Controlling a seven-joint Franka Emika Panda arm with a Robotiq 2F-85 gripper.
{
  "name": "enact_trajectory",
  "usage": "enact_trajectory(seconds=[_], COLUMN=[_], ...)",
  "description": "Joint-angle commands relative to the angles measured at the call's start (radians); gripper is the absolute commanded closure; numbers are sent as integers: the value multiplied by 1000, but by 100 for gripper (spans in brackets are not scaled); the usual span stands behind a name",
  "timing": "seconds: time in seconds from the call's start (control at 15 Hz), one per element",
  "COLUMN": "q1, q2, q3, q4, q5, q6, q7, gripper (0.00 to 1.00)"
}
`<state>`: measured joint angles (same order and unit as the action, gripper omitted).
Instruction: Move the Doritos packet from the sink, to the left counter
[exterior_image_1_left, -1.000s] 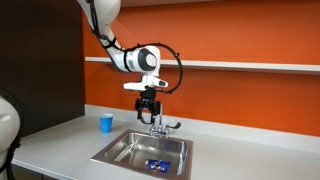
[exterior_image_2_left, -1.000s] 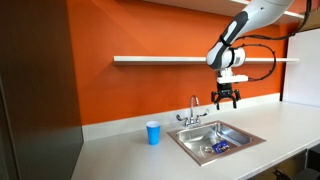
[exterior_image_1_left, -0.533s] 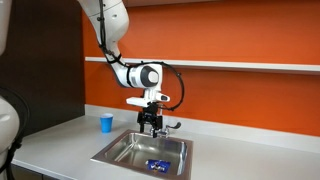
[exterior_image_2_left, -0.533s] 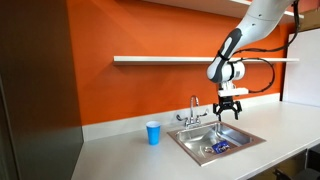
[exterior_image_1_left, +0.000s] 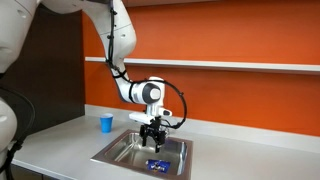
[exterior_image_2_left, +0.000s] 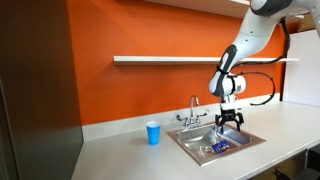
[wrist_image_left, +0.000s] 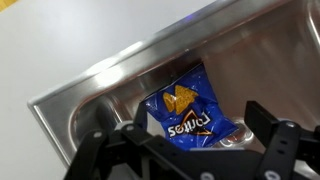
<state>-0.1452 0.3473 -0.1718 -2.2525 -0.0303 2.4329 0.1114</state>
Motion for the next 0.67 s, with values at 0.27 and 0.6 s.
enact_trajectory(seconds=[0.27, 0.6], q1=[-44, -22], q2=[137, 149], q3=[15, 0], q4=[25, 15], q5=[55, 42], q6=[118, 115], q7=[-76, -43], gripper=[0, 0])
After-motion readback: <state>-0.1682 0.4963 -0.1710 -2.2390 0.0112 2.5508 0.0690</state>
